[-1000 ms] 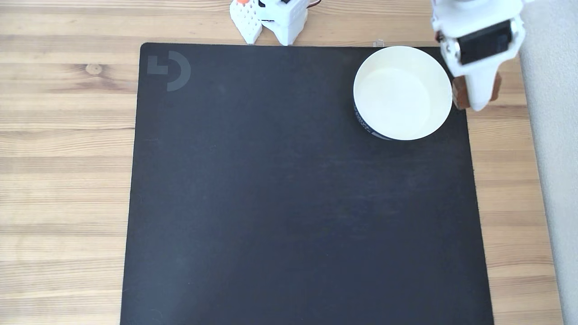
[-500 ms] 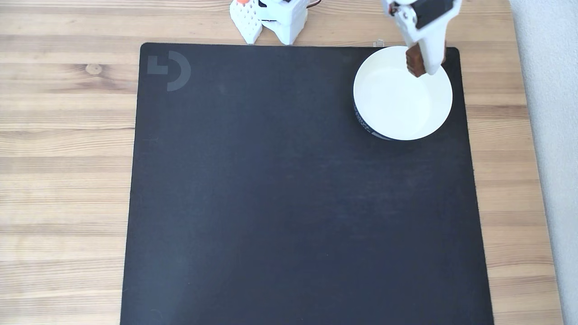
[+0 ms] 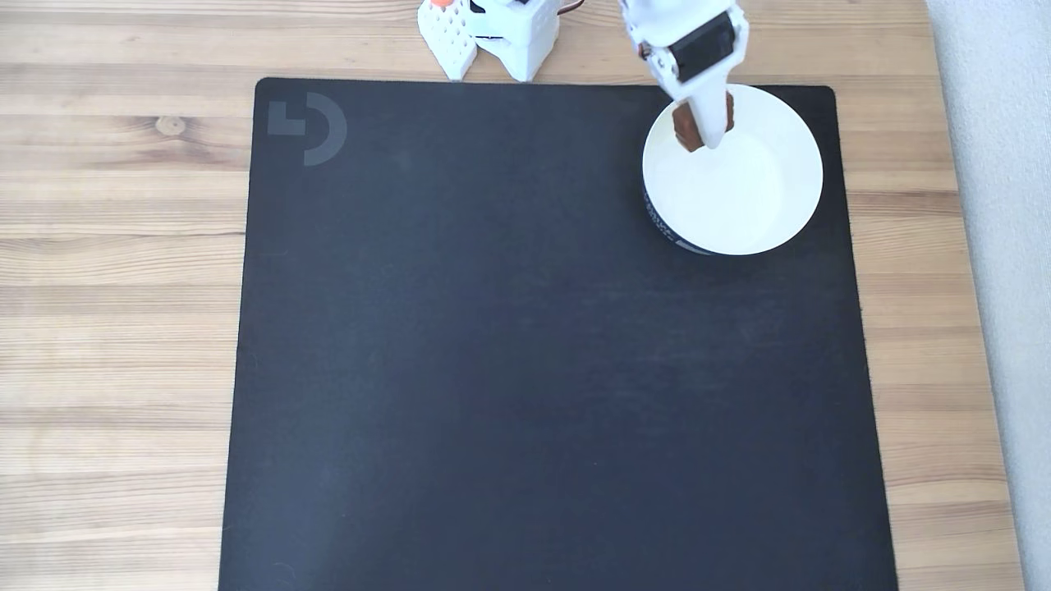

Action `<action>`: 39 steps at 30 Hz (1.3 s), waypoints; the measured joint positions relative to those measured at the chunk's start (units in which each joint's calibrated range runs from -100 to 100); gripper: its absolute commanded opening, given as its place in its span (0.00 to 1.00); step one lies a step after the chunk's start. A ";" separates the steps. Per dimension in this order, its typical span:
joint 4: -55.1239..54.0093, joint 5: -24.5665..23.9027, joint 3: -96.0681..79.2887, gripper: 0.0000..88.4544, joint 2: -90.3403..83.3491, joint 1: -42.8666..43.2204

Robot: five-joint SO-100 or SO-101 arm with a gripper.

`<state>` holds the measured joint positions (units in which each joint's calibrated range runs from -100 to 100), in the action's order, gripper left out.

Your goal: Pick up the toy and place it on the plate

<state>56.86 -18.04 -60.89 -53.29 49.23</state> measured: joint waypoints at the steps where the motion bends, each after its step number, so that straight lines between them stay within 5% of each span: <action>1: -1.18 0.00 -1.04 0.03 0.00 0.00; 10: -10.64 0.00 -9.73 0.04 0.00 0.08; 16: -11.23 0.00 -9.83 0.31 0.00 0.00; 28: -11.23 0.00 -10.58 0.31 0.00 0.08; 34: -16.38 0.00 -8.12 0.03 -0.33 -2.58; 39: -18.15 0.00 -1.98 0.03 -0.50 -7.82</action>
<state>38.71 -18.04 -62.87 -53.79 41.41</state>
